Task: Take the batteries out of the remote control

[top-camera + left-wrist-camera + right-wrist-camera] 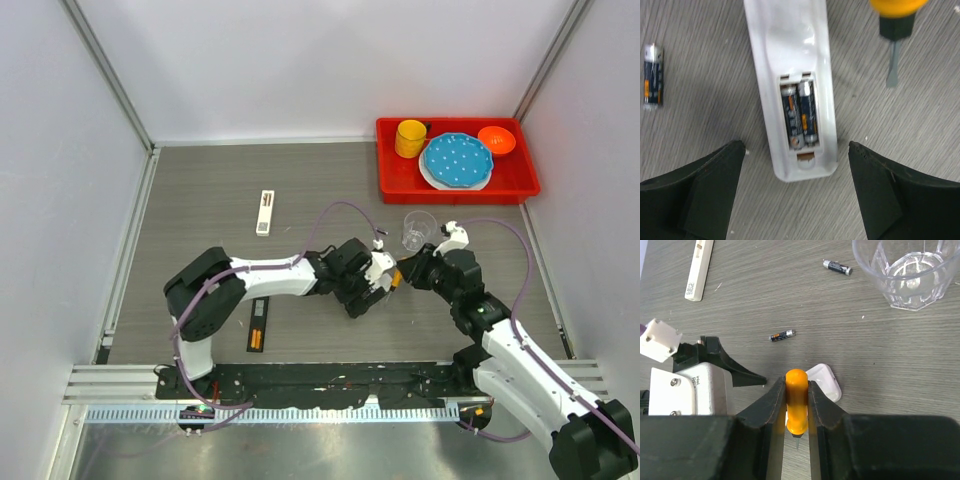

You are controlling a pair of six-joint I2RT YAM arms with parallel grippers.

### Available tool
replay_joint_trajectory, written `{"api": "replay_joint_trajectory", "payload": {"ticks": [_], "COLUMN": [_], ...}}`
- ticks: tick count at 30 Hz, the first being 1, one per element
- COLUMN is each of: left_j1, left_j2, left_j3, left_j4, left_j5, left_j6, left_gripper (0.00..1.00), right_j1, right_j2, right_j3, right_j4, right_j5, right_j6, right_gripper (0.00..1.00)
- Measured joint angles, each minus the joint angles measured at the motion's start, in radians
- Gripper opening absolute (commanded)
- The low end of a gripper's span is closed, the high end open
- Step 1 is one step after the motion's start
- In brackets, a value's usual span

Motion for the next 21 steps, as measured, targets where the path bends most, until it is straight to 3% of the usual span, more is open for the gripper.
{"api": "replay_joint_trajectory", "payload": {"ticks": [10,17,21], "left_j1": [0.0,0.001,-0.001], "left_j2": [-0.137,-0.143,-0.134], "left_j3": [-0.193,-0.201,-0.194], "left_j4": [0.073,0.097,0.107], "left_j5": [-0.051,-0.04,-0.032], "left_j6": [-0.046,-0.114,-0.132], "left_gripper": [0.85,0.84,0.78], "right_j1": [0.0,0.0,0.0], "right_j2": [0.004,0.004,0.003], "right_j3": [0.006,0.005,0.005], "right_j4": [0.055,0.091,0.098], "right_j5": [0.002,-0.006,-0.008], "right_j6": [0.001,0.008,0.011], "right_gripper": [0.01,0.01,0.01]}}
